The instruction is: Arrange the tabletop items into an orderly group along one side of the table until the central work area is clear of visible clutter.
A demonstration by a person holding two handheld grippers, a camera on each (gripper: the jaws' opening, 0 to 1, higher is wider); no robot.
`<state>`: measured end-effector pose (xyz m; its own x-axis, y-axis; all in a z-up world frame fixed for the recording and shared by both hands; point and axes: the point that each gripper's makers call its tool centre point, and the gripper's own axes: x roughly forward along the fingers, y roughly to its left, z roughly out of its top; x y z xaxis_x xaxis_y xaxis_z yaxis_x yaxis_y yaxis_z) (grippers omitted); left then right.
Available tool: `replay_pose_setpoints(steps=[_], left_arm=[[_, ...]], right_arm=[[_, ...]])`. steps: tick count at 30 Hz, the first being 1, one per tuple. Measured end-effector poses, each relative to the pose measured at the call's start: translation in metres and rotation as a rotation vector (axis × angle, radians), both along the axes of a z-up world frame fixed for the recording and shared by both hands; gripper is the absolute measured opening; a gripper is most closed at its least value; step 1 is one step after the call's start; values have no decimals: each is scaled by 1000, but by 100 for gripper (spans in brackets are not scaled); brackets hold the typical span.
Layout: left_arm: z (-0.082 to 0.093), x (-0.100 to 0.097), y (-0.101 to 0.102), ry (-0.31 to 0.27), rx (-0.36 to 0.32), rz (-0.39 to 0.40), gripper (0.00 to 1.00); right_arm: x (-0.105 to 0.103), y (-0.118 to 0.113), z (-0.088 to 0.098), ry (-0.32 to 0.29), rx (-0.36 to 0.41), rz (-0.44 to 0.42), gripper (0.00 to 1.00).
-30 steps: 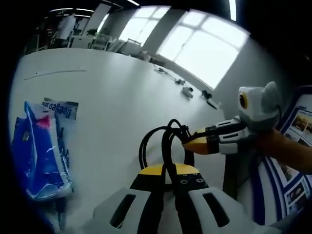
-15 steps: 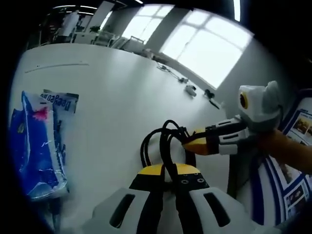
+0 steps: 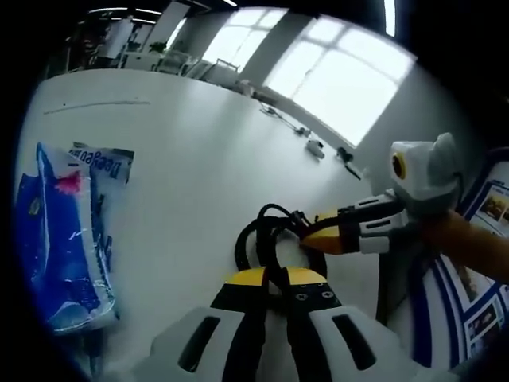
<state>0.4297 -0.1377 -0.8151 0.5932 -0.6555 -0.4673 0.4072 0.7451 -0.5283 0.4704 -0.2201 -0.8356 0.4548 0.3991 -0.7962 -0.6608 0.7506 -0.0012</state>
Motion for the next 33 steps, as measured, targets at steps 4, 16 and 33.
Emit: replay_pose_setpoints(steps=[4,16,33], left_arm=[[-1,2,3,-10,14,5,8],[-2,0,3,-1,16,3,12],[4,-1,5,-36,32,-13,27]], right_arm=[[-1,1,0,0,-6,6,9],[-4,2,-1,4,-15,13,11],[-16,-2,5,-10,12,-8,41]])
